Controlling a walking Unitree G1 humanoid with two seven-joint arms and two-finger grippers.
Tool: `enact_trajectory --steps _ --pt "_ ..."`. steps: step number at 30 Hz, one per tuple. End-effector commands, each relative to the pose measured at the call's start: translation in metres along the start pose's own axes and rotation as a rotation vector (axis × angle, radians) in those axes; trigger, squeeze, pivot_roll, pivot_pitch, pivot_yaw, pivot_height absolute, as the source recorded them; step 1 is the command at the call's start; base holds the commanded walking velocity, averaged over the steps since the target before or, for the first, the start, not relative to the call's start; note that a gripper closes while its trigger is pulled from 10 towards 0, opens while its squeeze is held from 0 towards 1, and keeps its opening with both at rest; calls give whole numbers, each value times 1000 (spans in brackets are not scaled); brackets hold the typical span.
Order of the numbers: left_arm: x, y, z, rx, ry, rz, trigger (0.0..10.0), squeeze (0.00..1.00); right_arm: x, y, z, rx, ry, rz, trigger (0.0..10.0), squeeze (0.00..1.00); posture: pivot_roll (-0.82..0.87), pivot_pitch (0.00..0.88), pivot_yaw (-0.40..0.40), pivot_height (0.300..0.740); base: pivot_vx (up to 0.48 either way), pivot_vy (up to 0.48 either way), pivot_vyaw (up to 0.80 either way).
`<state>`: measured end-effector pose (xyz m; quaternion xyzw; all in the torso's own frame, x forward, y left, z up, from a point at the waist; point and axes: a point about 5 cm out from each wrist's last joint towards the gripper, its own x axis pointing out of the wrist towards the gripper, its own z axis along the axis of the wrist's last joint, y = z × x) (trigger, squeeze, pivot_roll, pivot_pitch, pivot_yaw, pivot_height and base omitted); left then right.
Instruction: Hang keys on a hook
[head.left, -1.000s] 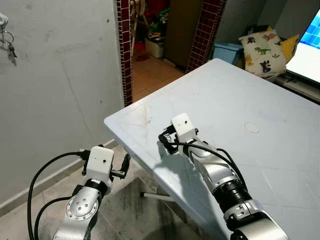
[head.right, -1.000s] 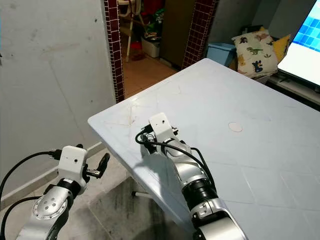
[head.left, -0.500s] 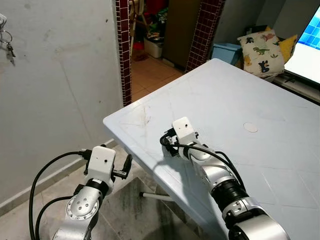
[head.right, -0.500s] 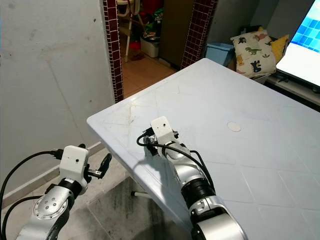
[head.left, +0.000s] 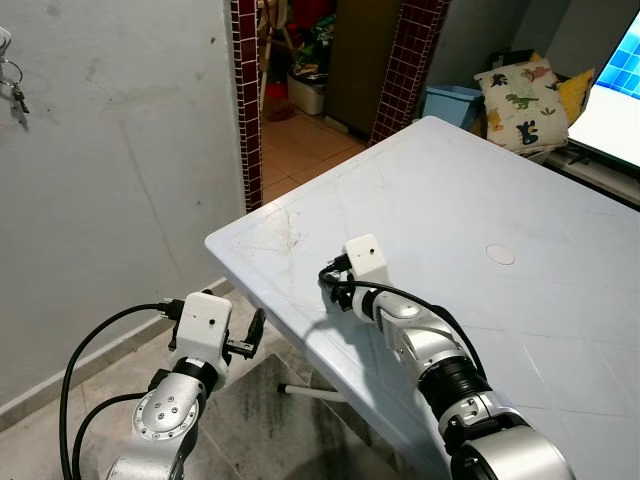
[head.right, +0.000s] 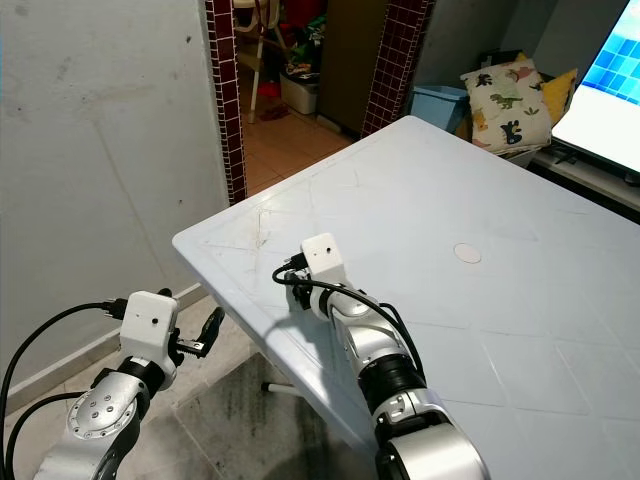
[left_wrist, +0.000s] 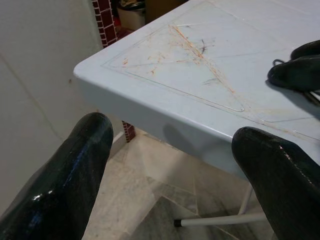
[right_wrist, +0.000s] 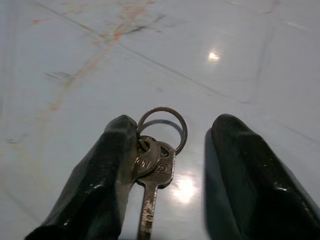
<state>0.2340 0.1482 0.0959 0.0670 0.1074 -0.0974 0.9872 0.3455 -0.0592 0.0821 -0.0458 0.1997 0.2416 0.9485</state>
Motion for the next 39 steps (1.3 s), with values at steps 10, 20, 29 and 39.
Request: enact_trajectory --steps 10,20,29,39 --pt "1 -1 3 -14 -6 -6 10000 0 1 7 12 40 -62 51 0 0 110 35 -104 740 0 0 0" --pt "1 0 4 -15 -5 -5 10000 0 0 -1 22 46 -112 12 0 0 111 37 -99 740 0 0 0" --pt "2 1 3 -13 -3 -4 10000 0 1 -2 24 47 -121 7 0 0 114 37 -96 740 0 0 0" --pt "3 1 3 -17 -1 -3 10000 0 -5 -5 43 -68 -223 5 10000 0 114 38 -97 740 0 0 0"
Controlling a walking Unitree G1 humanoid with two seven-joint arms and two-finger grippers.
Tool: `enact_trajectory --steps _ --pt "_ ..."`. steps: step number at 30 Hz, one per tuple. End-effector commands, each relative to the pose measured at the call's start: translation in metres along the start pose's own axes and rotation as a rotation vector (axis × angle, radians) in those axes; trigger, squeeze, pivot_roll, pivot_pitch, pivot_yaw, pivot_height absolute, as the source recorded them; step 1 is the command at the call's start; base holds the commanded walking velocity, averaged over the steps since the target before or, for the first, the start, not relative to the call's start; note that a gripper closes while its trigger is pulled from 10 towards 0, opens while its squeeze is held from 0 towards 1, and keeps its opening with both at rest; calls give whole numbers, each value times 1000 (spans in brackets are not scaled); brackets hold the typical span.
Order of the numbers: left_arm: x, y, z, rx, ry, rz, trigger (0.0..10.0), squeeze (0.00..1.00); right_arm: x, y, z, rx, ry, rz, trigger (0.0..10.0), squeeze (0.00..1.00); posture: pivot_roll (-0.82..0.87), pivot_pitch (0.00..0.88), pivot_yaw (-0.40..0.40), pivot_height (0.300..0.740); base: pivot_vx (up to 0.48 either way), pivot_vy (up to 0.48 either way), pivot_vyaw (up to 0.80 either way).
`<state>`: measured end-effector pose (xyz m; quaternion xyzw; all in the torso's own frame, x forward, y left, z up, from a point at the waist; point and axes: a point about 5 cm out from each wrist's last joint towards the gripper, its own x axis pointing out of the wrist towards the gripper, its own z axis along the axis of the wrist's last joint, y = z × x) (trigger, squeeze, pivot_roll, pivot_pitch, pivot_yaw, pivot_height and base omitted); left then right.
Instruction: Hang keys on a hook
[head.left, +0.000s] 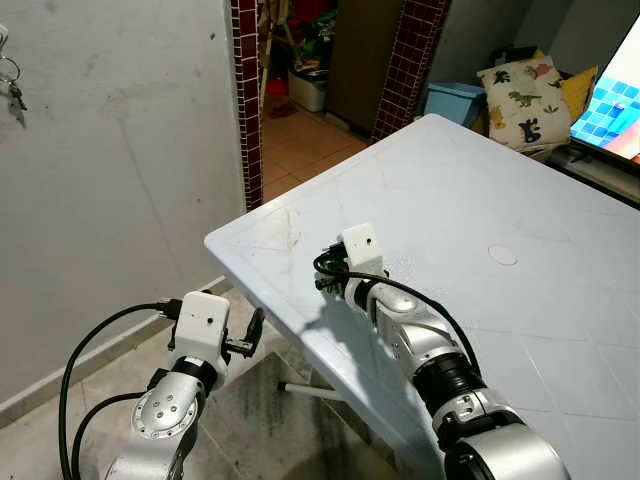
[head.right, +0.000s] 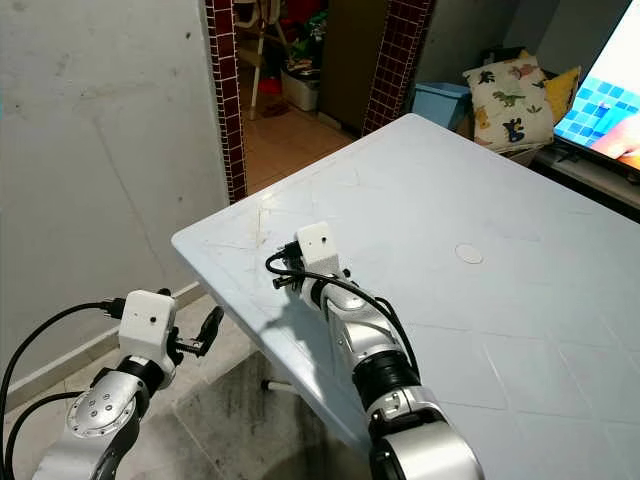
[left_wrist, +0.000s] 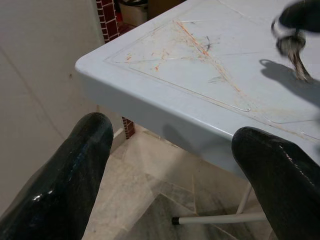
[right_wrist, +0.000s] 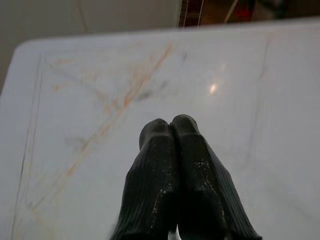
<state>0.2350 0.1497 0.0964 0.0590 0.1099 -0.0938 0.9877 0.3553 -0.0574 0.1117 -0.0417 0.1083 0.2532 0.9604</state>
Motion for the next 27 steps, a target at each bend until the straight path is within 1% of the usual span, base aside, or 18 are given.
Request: enact_trajectory --steps 1,11,14,15,16,18,19,21,22,23,25,27 --pt "2 -1 3 0 -4 -9 10000 0 1 -2 12 -33 -40 0 10000 0 114 38 -97 740 0 0 0" --pt "3 -1 3 -2 -4 -10 10000 0 1 -1 12 -35 -46 1 10000 0 114 35 -97 740 0 0 0" --pt "3 -1 3 1 -7 -8 10000 0 0 4 18 -51 -86 27 10000 0 115 33 -98 740 0 0 0" --pt "3 -1 4 2 -13 -2 10000 0 -1 4 22 -36 -116 36 10000 0 116 33 -98 740 0 0 0" --pt "3 1 7 8 -38 25 10000 0 -4 6 31 -13 -179 53 10000 0 116 33 -98 740 0 0 0" --pt "4 4 11 15 -59 60 10000 0 -6 6 39 -2 -232 60 10000 0 115 30 -98 740 0 0 0" --pt "5 8 15 31 -83 111 10000 0 -11 9 49 41 -292 96 10000 0 115 29 -99 740 0 0 0" --pt "7 10 17 40 -99 134 10000 0 -14 12 55 53 -326 125 10000 0 114 27 -99 740 0 0 0" --pt "8 12 19 57 -107 160 10000 0 -18 18 60 56 -355 192 10000 0 111 25 -98 740 0 0 0" --pt "8 12 19 57 -107 160 10000 0 -18 18 60 56 -355 192 10000 0 111 25 -98 740 0 0 0" --pt "10 12 19 60 -106 158 10000 0 -26 29 64 75 -375 310 10000 0 109 22 -97 740 0 0 0" --pt "10 11 19 61 -108 153 10000 0 -28 31 64 66 -374 337 10000 0 109 22 -97 740 0 0 0"
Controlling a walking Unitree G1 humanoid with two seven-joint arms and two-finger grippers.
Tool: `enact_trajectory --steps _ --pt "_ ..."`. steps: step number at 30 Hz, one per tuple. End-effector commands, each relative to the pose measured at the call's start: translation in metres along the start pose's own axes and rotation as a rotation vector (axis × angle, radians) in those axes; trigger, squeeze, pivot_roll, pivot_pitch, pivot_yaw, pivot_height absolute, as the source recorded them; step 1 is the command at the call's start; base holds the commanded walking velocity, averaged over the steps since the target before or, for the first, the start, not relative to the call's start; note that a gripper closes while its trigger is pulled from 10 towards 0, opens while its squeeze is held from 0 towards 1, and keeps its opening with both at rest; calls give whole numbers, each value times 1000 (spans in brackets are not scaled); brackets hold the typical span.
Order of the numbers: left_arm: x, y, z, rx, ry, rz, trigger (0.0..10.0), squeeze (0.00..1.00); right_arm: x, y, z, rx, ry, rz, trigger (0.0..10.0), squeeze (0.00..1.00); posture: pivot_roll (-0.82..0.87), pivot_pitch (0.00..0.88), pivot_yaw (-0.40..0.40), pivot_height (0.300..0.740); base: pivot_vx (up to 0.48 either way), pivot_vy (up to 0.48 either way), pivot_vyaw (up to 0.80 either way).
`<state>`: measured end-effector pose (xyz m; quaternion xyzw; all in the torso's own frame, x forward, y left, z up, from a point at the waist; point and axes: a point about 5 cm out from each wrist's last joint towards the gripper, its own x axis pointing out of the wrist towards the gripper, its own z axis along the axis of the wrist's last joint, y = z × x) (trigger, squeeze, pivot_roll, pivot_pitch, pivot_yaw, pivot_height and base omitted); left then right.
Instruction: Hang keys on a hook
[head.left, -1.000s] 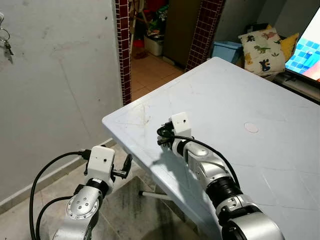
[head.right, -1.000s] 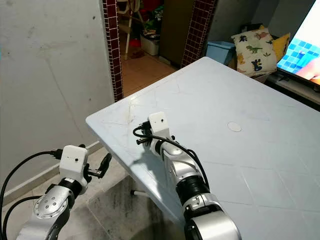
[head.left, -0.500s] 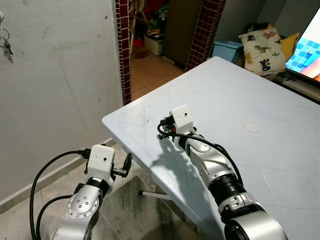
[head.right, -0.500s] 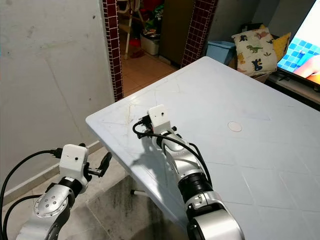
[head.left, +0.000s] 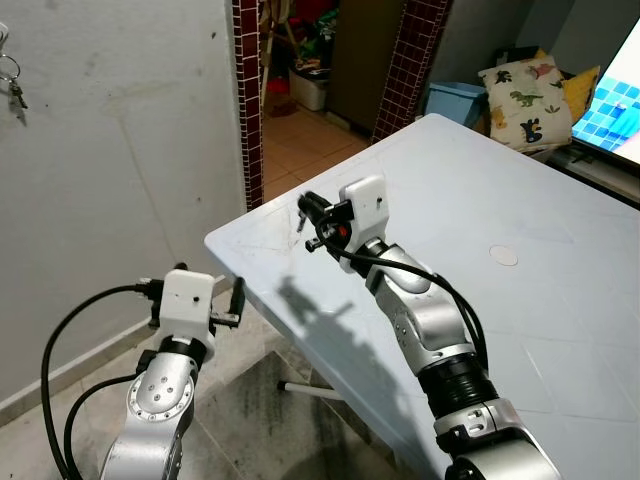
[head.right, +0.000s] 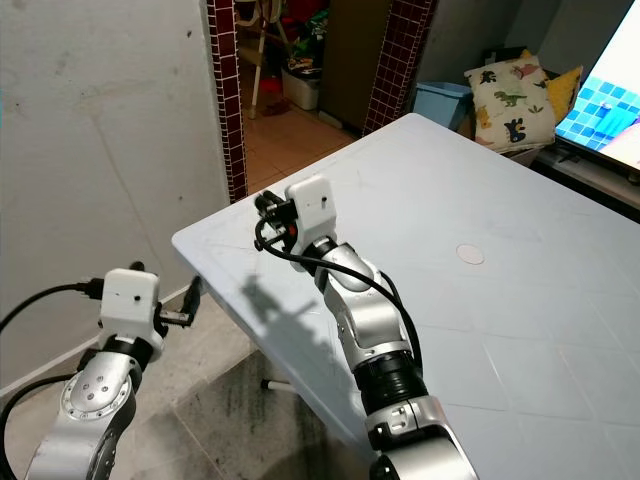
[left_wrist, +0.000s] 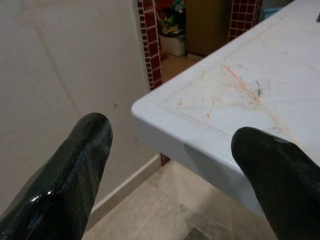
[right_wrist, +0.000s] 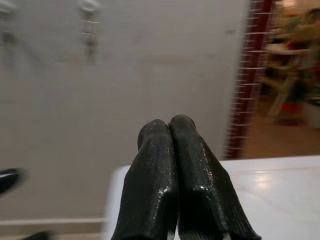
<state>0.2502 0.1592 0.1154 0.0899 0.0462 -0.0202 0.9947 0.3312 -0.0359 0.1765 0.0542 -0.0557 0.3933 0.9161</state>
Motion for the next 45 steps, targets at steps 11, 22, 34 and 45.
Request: enact_trajectory --steps 11,22,34,45 --pt "2 -2 -1 36 -10 12 10000 0 -11 19 7 94 14 178 10000 0 112 20 -91 740 0 0 0" --pt "-1 22 1 102 -23 222 10000 0 -22 11 13 -8 0 51 10000 0 109 26 -79 740 0 0 0" --pt "5 24 3 86 -9 236 10000 0 -25 13 7 -8 9 -20 10000 0 106 30 -46 740 0 0 775" --pt "3 24 3 101 -1 205 10000 0 -23 9 6 26 0 -100 10000 0 128 44 -29 740 0 391 52"
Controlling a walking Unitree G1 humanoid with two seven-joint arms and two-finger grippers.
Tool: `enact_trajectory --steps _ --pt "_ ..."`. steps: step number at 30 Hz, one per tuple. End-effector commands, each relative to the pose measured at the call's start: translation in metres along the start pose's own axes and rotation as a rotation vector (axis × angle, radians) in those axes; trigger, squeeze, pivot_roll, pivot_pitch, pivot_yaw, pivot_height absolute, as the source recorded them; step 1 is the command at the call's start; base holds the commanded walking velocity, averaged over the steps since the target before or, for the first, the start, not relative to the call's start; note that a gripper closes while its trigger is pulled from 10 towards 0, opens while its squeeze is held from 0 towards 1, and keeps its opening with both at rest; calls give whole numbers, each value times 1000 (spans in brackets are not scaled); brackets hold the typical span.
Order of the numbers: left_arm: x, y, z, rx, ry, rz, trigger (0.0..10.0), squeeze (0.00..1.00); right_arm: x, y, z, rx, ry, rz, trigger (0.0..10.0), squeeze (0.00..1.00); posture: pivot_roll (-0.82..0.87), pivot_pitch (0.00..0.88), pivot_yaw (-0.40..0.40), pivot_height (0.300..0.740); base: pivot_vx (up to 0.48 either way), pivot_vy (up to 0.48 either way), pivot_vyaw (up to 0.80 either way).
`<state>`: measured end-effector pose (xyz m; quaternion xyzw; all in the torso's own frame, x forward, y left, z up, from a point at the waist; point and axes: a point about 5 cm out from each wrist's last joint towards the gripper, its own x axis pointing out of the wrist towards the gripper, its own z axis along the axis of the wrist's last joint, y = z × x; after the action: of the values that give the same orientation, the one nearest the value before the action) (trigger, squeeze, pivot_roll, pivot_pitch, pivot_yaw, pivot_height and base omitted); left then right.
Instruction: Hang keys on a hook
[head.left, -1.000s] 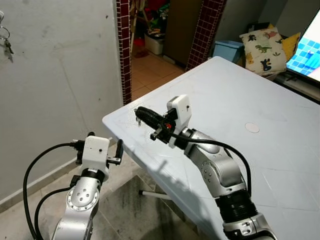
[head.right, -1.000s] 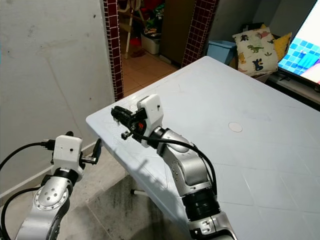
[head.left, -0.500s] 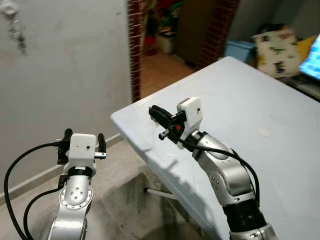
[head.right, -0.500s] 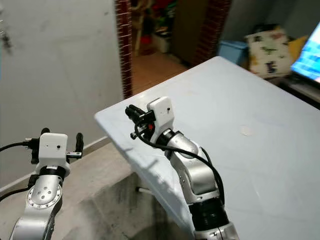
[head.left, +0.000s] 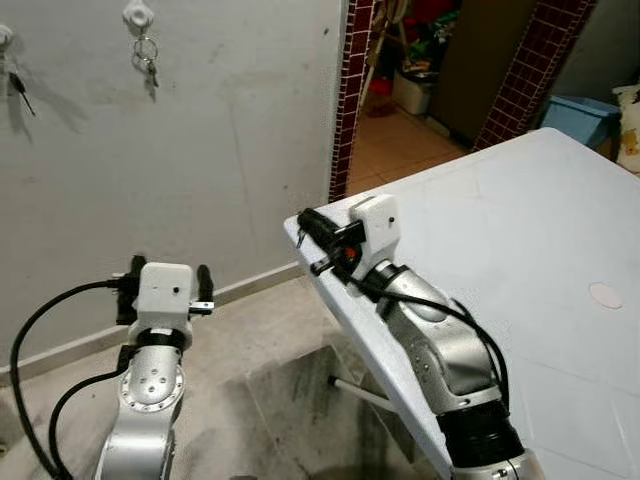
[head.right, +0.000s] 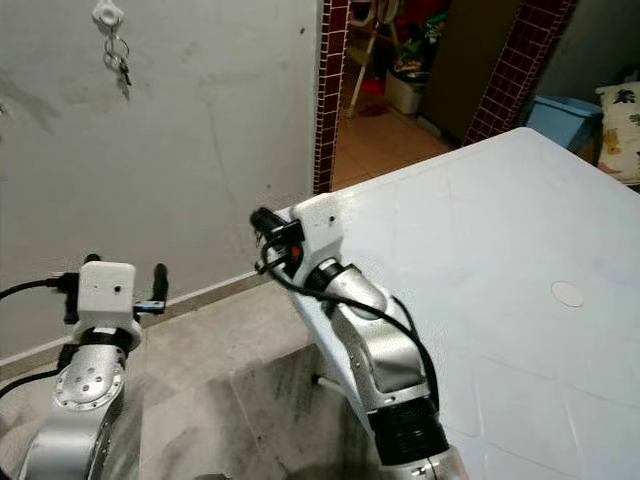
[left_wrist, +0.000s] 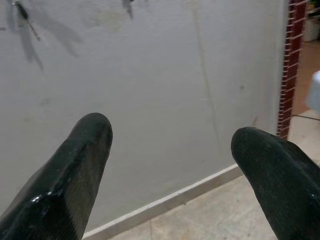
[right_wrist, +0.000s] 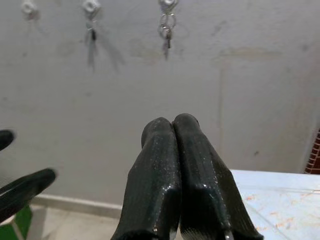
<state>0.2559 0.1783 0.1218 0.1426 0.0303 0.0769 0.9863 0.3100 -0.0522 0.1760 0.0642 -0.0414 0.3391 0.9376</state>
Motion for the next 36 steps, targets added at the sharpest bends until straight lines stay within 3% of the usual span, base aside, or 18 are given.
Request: enact_trajectory --steps 1,36 --pt "0 4 -1 3 12 2 10000 0 3 6 3 9 -14 24 10000 0 129 45 -27 740 0 480 0" --pt "5 -4 0 -20 54 -61 10000 0 8 4 2 -30 -18 -15 10000 0 151 19 -17 740 0 480 0"
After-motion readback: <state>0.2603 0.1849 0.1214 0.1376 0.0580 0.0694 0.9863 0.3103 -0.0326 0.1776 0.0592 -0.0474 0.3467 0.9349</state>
